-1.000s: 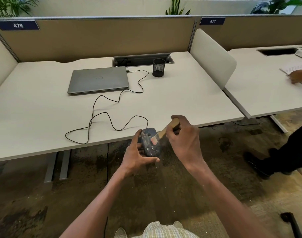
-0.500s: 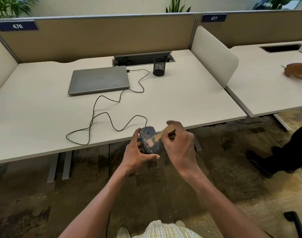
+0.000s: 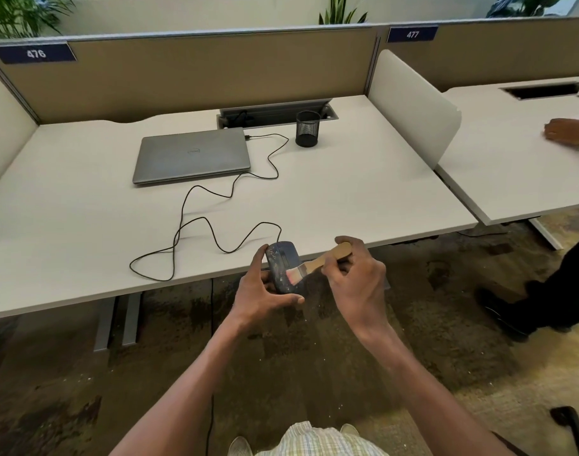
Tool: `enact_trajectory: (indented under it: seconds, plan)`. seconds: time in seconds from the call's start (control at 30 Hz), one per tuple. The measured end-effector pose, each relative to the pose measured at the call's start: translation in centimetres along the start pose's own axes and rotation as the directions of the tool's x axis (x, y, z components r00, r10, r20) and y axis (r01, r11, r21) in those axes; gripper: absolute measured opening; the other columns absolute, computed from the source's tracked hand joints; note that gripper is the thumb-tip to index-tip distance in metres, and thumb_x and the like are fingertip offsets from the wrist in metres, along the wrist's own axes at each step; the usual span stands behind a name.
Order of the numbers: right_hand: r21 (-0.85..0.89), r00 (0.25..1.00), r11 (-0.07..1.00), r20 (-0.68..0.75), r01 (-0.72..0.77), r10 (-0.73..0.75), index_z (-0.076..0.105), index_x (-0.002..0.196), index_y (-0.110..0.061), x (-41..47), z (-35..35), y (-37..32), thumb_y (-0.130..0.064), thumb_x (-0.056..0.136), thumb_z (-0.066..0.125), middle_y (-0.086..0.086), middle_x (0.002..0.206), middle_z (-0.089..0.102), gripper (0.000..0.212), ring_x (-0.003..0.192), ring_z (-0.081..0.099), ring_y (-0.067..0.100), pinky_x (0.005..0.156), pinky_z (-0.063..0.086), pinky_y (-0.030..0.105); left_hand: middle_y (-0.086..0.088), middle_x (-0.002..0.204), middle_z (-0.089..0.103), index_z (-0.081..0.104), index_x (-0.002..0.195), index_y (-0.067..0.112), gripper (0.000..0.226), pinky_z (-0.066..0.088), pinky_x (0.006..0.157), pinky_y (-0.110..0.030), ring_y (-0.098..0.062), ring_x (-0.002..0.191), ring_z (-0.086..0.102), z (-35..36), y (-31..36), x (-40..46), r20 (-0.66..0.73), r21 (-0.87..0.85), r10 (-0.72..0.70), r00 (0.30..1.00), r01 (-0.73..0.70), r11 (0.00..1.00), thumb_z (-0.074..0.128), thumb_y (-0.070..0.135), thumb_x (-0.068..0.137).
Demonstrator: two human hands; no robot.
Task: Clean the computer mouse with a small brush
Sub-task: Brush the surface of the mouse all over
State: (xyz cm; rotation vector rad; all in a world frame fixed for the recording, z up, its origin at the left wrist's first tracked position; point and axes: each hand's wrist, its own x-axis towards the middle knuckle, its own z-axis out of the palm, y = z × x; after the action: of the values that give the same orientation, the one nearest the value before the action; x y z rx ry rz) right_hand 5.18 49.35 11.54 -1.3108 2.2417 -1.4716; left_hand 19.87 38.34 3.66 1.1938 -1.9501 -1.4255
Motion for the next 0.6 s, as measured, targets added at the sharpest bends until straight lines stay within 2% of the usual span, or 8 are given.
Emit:
enact_trajectory:
  seconds: [0.1, 0.23, 0.4, 0.53, 0.6]
  plan:
    - [-0.024, 0.999, 0.999, -0.018, -0.044, 0.043, 0.060, 0.124, -0.009, 0.8, -0.6, 0.8, -0.011, 0.093, 0.069, 0.004, 0.090, 0.075, 0.032, 0.077, 0.074, 0.012, 0.062, 0.050, 0.001, -0.013, 0.127, 0.068, 0.017, 0.157, 0.032, 0.132, 0.053, 0.075, -0.008, -0.013, 0.103, 0.070, 0.0, -0.3, -0.1, -0.002, 0.011, 0.008, 1.000, -0.008, 1.000, 0.100, 0.029, 0.053]
    - [-0.010, 0.999, 0.999, -0.036, -0.034, 0.034, 0.061, 0.123, -0.012, 1.5, -0.8, 0.8, -0.013, 0.092, 0.070, 0.002, 0.088, 0.075, 0.032, 0.076, 0.074, 0.010, 0.064, 0.054, 0.006, -0.017, 0.129, 0.067, 0.016, 0.157, 0.033, 0.134, 0.054, 0.076, -0.007, -0.016, 0.103, 0.071, 0.2, -0.2, 0.0, 0.002, 0.009, 0.027, 1.000, -0.027, 1.000, 0.100, 0.028, 0.053]
    - [0.024, 0.996, 0.996, -0.021, -0.083, 0.083, 0.060, 0.126, -0.011, 1.5, -0.6, 1.0, -0.014, 0.093, 0.069, 0.003, 0.093, 0.075, 0.034, 0.080, 0.075, 0.012, 0.068, 0.061, 0.019, -0.012, 0.123, 0.070, 0.016, 0.157, 0.033, 0.134, 0.050, 0.070, -0.003, 0.004, 0.087, 0.069, 0.0, -0.2, 0.0, 0.014, -0.010, 0.013, 1.000, -0.013, 1.000, 0.100, 0.027, 0.052]
    - [0.025, 0.996, 0.996, -0.032, -0.085, 0.086, 0.061, 0.126, -0.010, 1.4, -1.3, 1.0, -0.015, 0.094, 0.068, 0.001, 0.090, 0.075, 0.033, 0.078, 0.075, 0.011, 0.065, 0.061, 0.017, 0.005, 0.104, 0.067, 0.017, 0.157, 0.033, 0.134, 0.047, 0.064, 0.000, 0.017, 0.080, 0.067, -0.3, -0.8, -0.2, 0.006, -0.028, 0.006, 1.000, -0.006, 1.000, 0.101, 0.026, 0.052]
    - [0.056, 0.998, 0.997, -0.013, -0.058, 0.059, 0.061, 0.125, -0.013, 0.7, -1.3, 0.4, -0.015, 0.093, 0.069, -0.001, 0.090, 0.075, 0.033, 0.077, 0.075, 0.008, 0.065, 0.062, 0.020, 0.007, 0.102, 0.067, 0.018, 0.157, 0.032, 0.134, 0.048, 0.064, -0.001, 0.017, 0.082, 0.067, -0.2, -0.8, -0.1, 0.003, -0.039, -0.001, 1.000, 0.001, 0.999, 0.101, 0.026, 0.052]
